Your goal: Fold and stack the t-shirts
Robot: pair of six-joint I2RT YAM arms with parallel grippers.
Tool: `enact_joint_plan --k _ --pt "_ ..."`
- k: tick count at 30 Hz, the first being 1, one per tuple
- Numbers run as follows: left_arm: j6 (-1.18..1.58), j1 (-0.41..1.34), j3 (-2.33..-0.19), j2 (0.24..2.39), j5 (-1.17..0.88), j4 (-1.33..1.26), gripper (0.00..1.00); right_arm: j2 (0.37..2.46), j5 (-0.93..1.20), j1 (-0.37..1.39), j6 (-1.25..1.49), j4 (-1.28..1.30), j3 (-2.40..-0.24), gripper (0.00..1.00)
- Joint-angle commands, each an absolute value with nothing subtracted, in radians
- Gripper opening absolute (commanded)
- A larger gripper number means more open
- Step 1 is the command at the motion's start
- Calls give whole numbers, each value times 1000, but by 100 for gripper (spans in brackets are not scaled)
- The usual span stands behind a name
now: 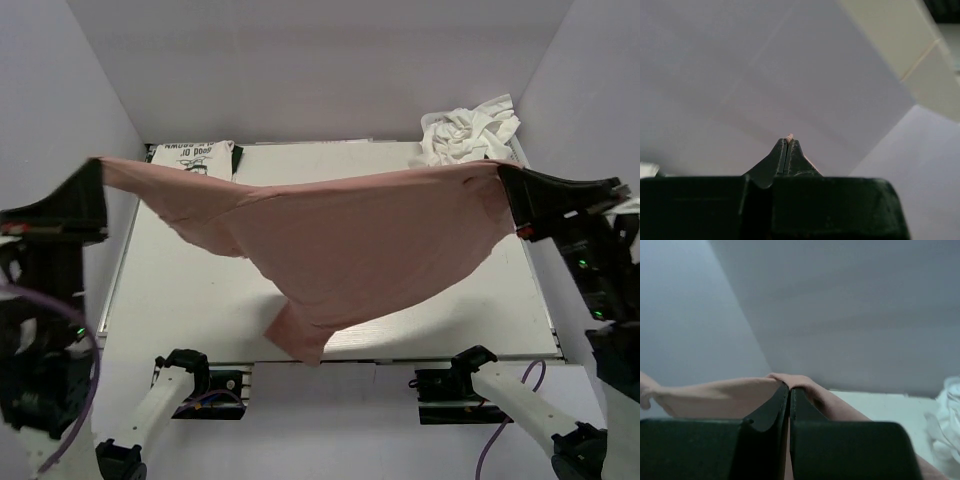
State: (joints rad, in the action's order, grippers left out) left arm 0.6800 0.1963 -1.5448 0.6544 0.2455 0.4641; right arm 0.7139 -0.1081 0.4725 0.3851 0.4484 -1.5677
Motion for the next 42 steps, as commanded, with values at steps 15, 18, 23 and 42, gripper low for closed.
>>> enact_joint_plan --k 15,18,23,42 --pt "466 189 -2033 900 110 520 0 710 8 462 296 465 -1660 0" --pt "466 189 -1903 968 194 497 0 779 -101 462 307 416 -1574 0" --pt "456 179 -1665 1214 336 365 0 1039 -358 450 327 293 -1349 0" --pt "407 198 -1487 1772 194 183 100 1591 -64 285 348 186 -1214 91"
